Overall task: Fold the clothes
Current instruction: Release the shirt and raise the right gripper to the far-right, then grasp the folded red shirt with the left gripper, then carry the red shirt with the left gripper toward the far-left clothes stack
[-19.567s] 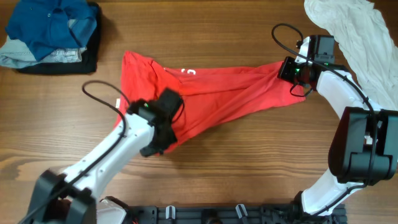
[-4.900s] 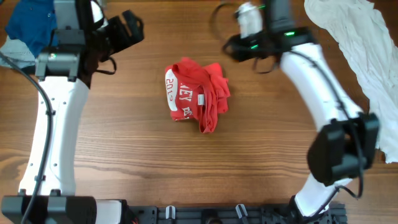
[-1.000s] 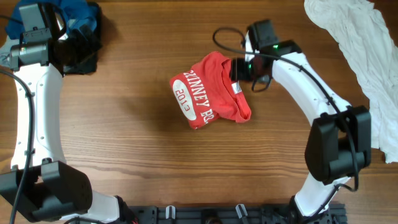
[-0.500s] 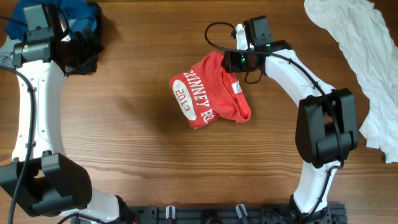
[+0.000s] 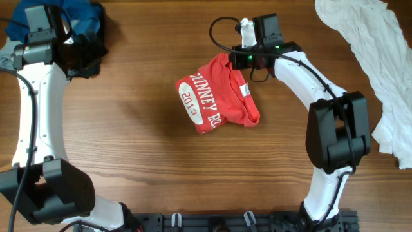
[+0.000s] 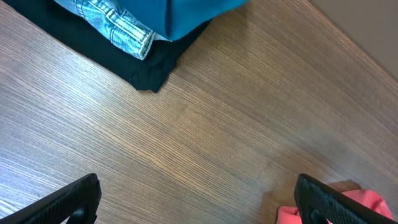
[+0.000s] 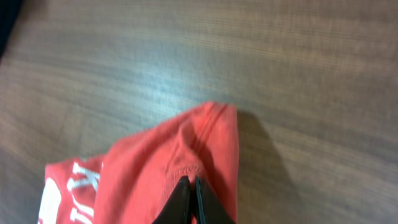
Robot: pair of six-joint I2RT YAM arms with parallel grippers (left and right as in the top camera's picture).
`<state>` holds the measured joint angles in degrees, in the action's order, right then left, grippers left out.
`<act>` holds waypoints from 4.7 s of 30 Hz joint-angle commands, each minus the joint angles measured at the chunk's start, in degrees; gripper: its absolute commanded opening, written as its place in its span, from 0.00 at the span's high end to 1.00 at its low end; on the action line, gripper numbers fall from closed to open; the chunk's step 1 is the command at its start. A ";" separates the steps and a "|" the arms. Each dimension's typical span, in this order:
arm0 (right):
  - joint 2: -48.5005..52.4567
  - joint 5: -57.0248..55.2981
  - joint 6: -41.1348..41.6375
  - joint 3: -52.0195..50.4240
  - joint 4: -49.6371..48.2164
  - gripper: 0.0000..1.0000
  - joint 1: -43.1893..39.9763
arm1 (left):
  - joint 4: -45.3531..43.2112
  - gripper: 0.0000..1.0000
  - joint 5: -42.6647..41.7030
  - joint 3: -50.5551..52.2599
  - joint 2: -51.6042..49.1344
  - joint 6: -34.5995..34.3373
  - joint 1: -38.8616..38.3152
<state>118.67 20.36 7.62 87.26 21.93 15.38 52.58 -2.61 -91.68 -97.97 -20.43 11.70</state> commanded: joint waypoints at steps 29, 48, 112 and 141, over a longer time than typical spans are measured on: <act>-3.43 -4.98 1.38 1.03 -0.44 0.03 -10.64 | 1.16 0.00 -19.93 12.87 -5.31 17.27 -24.24; -3.39 -5.62 1.38 1.01 1.36 0.03 -10.58 | -11.89 0.00 4.68 14.82 -18.91 34.18 -38.82; -3.39 -6.19 1.42 1.01 1.27 0.03 -10.58 | -24.59 0.00 12.41 13.75 -18.99 44.57 -26.69; -3.39 -6.19 1.42 1.01 1.36 0.03 -10.58 | -36.06 0.96 15.28 13.27 -20.74 46.95 -26.97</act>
<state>117.30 14.72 8.32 87.26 23.35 4.56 17.04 10.22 -78.28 -119.85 26.48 -14.87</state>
